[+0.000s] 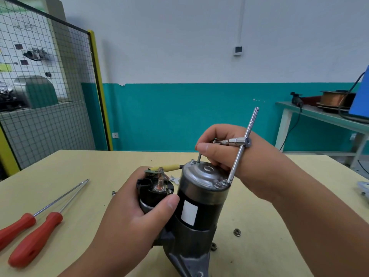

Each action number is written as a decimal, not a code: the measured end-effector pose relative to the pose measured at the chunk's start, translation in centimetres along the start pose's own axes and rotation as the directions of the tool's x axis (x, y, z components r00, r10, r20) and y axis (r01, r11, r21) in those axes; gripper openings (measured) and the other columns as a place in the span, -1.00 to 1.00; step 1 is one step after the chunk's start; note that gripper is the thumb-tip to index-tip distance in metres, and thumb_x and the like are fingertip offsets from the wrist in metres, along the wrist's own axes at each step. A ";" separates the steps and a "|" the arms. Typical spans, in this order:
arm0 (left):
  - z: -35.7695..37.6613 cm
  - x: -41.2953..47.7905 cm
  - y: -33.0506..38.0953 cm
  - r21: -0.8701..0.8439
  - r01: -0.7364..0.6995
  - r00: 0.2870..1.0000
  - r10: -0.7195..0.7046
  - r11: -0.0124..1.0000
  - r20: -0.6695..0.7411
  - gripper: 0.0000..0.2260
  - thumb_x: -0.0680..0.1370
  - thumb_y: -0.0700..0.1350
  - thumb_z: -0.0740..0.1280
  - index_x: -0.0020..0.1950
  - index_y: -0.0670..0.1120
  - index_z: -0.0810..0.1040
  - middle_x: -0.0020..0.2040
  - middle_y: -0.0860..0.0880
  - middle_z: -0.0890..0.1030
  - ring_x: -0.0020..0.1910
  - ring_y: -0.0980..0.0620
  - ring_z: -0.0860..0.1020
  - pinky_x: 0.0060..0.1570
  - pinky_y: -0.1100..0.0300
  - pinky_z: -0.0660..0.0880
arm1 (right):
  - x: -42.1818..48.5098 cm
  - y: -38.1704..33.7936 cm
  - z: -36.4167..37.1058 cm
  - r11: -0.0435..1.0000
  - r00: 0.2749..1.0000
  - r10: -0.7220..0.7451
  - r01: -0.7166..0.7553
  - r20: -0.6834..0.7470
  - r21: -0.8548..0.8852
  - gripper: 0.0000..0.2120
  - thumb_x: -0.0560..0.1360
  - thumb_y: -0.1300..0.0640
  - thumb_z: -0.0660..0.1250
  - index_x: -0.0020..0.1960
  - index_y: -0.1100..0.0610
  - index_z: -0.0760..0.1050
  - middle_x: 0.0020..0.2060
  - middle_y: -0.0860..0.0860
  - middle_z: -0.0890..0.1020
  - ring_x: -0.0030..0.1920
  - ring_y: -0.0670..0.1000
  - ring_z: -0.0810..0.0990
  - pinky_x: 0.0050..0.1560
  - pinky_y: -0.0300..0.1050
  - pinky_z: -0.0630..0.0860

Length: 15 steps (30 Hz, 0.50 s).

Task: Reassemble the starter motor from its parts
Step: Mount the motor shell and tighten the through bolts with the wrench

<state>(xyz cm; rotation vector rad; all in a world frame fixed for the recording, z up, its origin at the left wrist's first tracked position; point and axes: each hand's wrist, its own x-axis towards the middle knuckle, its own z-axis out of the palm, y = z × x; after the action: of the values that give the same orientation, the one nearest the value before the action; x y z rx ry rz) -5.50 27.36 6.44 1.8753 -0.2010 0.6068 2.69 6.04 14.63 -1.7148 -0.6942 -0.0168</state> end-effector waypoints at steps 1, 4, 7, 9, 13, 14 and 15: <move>0.0 0.1 -0.1 -0.005 -0.002 1.000 0.002 1.000 -0.005 -0.63 0.28 0.33 0.38 0.05 0.28 0.61 -0.13 0.12 0.72 -0.14 0.11 0.69 -0.13 -0.08 0.64 | 0.1 0.3 0.2 1.000 1.000 -0.007 0.008 -0.010 0.024 -0.88 0.55 0.16 0.48 -0.15 0.12 0.61 -0.38 0.03 0.51 -0.39 -0.03 0.45 -0.44 -0.24 0.38; 0.0 0.2 -0.2 -0.012 -0.012 1.000 0.012 1.000 -0.008 -0.65 0.28 0.32 0.38 0.02 0.27 0.61 -0.14 0.12 0.72 -0.15 0.12 0.69 -0.19 0.04 0.59 | 0.3 1.3 1.3 0.996 0.998 -0.015 0.020 -0.053 0.087 -0.82 0.53 0.10 0.53 -0.16 0.12 0.57 -0.32 0.07 0.53 -0.32 0.01 0.45 -0.37 -0.22 0.36; 0.0 0.2 -0.5 -0.103 0.044 0.999 -0.046 0.994 -0.015 -0.66 0.25 0.29 0.42 -0.03 0.23 0.65 -0.14 0.05 0.72 -0.15 0.07 0.72 -0.39 0.18 0.65 | 0.4 2.1 2.5 0.963 0.996 -0.018 0.039 -0.082 0.265 -0.81 0.50 -0.01 0.48 -0.14 0.10 0.59 -0.38 -0.09 0.53 -0.39 -0.09 0.45 -0.36 -0.27 0.37; -0.2 0.3 -0.9 -0.120 0.047 0.999 -0.049 0.992 -0.013 -0.67 0.27 0.26 0.42 -0.03 0.19 0.66 -0.12 0.00 0.73 -0.13 0.05 0.73 -0.39 0.25 0.64 | 0.3 2.4 3.4 0.936 0.994 -0.017 0.055 -0.111 0.347 -0.74 0.53 -0.10 0.40 -0.12 0.10 0.63 -0.42 -0.14 0.49 -0.40 -0.12 0.41 -0.35 -0.27 0.35; -0.5 0.5 -1.8 -0.146 0.049 0.998 -0.053 0.988 -0.026 -0.65 0.31 0.23 0.42 0.04 0.15 0.68 -0.06 -0.03 0.74 -0.06 -0.02 0.73 -0.30 0.20 0.66 | 0.1 2.5 5.0 0.918 0.962 0.020 0.090 -0.271 0.386 -0.73 0.55 -0.13 0.32 -0.22 0.02 0.55 -0.35 0.05 0.33 -0.35 -0.04 0.29 -0.32 -0.12 0.26; -0.6 0.6 -1.9 -0.142 0.054 0.998 -0.060 0.988 -0.034 -0.65 0.32 0.24 0.42 0.05 0.16 0.68 -0.05 -0.02 0.74 -0.05 -0.02 0.73 -0.29 0.17 0.67 | 0.1 2.5 5.2 0.921 0.949 0.015 0.109 -0.314 0.375 -0.75 0.55 -0.12 0.30 -0.21 0.00 0.53 -0.33 0.06 0.39 -0.34 -0.04 0.36 -0.29 -0.09 0.32; -0.6 0.6 -2.0 -0.143 0.063 0.996 -0.070 0.988 -0.046 -0.65 0.31 0.24 0.42 0.04 0.17 0.69 -0.06 -0.01 0.74 -0.06 -0.01 0.73 -0.31 0.14 0.68 | 0.1 2.6 5.4 0.921 0.939 0.000 0.135 -0.344 0.366 -0.77 0.56 -0.11 0.29 -0.19 -0.02 0.54 -0.31 0.04 0.51 -0.30 -0.04 0.47 -0.24 -0.07 0.43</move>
<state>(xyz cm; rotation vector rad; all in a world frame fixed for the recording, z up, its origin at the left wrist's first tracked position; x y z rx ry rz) -4.36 28.73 5.21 1.7214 -0.1435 0.5793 2.05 10.66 10.85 -1.2646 -0.4616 -0.2077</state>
